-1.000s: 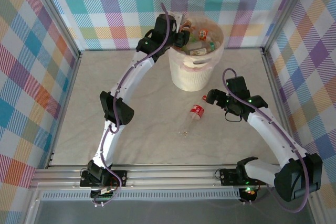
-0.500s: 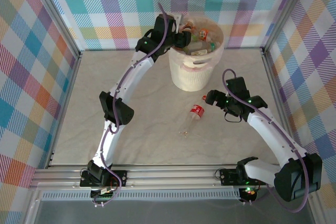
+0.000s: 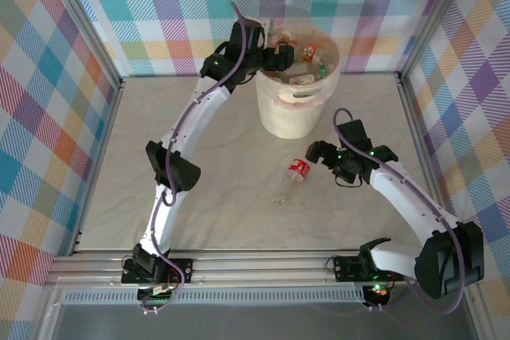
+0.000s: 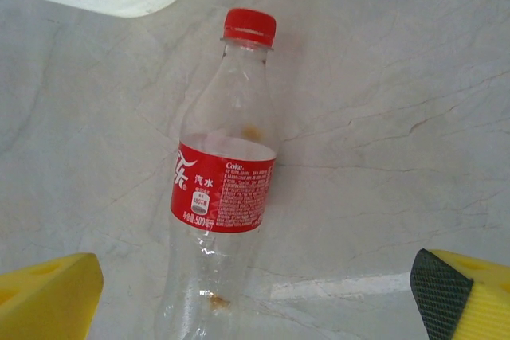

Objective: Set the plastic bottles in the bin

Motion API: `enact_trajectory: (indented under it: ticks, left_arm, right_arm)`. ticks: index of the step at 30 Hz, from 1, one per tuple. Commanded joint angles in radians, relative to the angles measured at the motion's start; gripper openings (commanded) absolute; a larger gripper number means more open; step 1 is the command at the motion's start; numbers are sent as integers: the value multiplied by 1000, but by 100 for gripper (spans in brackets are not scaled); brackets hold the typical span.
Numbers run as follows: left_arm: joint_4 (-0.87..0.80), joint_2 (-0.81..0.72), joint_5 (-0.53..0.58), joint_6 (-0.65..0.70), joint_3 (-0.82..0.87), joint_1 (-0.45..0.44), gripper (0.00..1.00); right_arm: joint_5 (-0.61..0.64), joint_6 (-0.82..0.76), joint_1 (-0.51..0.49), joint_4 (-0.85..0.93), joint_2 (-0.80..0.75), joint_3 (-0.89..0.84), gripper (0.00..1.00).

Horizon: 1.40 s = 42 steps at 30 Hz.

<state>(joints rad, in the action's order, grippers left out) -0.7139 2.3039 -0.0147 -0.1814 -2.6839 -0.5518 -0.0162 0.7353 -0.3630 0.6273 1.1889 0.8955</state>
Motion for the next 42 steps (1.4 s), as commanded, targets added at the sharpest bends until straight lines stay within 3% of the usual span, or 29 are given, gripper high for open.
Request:
enact_trajectory:
  ticks: [1,6,11,22,30,36,40,42]
  left_arm:
    - [-31,-78,27,-21,-16,6,98]
    - [-54,-128,87,-33,-1,6,100]
    - [-14,-249,157,-36,138,6,100]
    - [282,-682,325,-104,819,6,100]
    - [373,-881,440,-156,1122,6,100]
    - [359,-933,470,-169,1200,7,100]
    - [349,-938,472,-176,1218,7,100]
    - [349,-939,466,-180,1223,7,100]
  right_arm:
    - [-16,51,-26,-18,19,-15,100]
    - [-10,92,-84,-21,68,-14,100]
    - [-5,119,-133,-30,129,-6,100]
    - [-44,142,-192,-77,278,16,98]
    - [-72,139,-215,-124,371,26,91]
    - [-87,128,-215,-145,433,36,82]
    - [-86,120,-215,-148,451,39,65]
    - [-78,118,-215,-140,447,39,62]
